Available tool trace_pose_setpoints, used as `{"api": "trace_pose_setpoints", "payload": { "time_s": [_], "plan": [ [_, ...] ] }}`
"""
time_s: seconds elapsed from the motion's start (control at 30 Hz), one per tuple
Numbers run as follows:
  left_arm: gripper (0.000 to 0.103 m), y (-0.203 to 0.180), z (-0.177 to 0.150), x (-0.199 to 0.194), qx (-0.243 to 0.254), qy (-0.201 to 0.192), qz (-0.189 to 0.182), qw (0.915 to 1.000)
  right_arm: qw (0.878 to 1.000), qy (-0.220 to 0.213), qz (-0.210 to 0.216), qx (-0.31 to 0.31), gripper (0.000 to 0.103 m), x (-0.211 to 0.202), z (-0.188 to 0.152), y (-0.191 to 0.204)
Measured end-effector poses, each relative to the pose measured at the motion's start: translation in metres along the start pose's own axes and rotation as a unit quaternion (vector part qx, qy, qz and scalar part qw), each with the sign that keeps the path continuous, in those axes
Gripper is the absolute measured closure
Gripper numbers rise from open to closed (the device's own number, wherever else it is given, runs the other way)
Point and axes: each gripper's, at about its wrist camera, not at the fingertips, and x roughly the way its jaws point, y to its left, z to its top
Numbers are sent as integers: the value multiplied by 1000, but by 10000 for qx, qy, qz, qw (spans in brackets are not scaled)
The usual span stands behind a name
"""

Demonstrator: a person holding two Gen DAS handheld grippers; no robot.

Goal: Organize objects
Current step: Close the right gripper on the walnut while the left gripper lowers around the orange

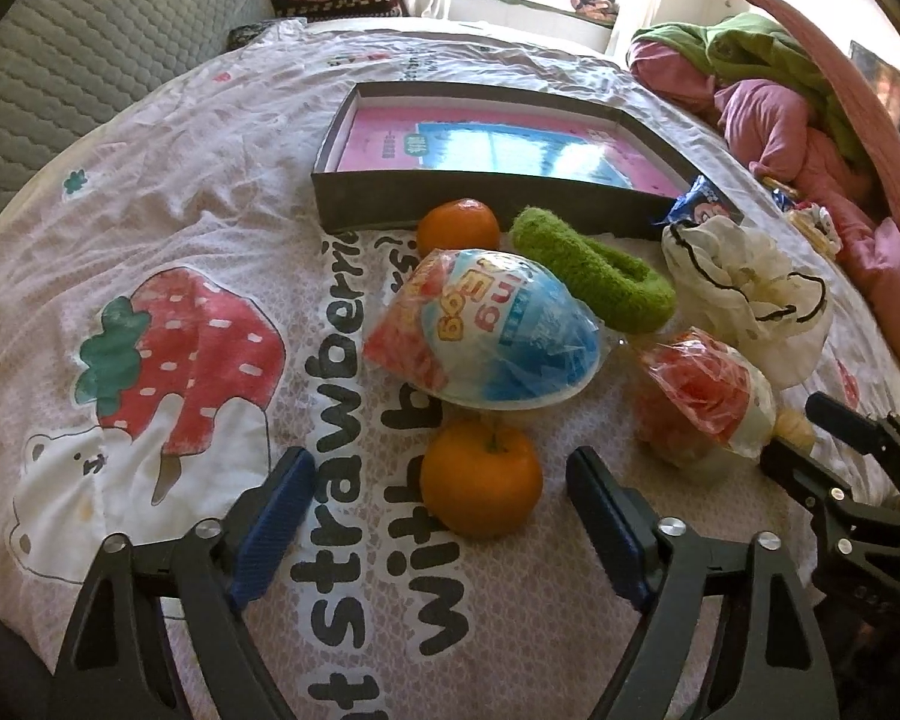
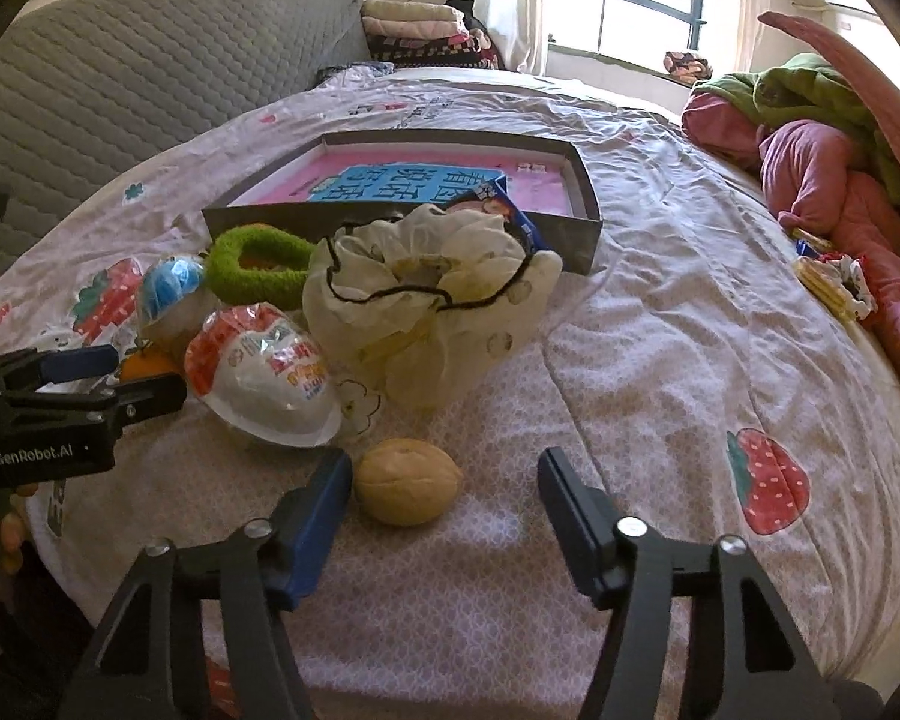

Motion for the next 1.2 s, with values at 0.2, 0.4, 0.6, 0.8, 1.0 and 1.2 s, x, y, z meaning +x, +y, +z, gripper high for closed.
{"api": "trace_pose_setpoints", "payload": {
  "time_s": [0.2,0.4,0.6,0.8,1.0,1.2],
  "plan": [
    [21,0,0,2,8,-9,-14,10000,9999,44,74,-81,53,5,-1,1],
    [39,-1,-1,5,55,8,1,10000,9998,66,90,-138,63,8,-2,3],
    [52,-3,-1,3,76,-15,-102,9999,9998,55,162,-132,67,8,-2,2],
    [64,-3,-1,0,65,-49,-257,9996,9998,5,185,-85,67,6,0,1],
    [64,-2,0,-3,28,-63,-325,9994,9997,-96,225,-53,67,2,2,0],
    [64,-8,0,-11,49,-132,-409,9991,9995,-191,261,-32,67,-2,4,-1]
  ]
}}
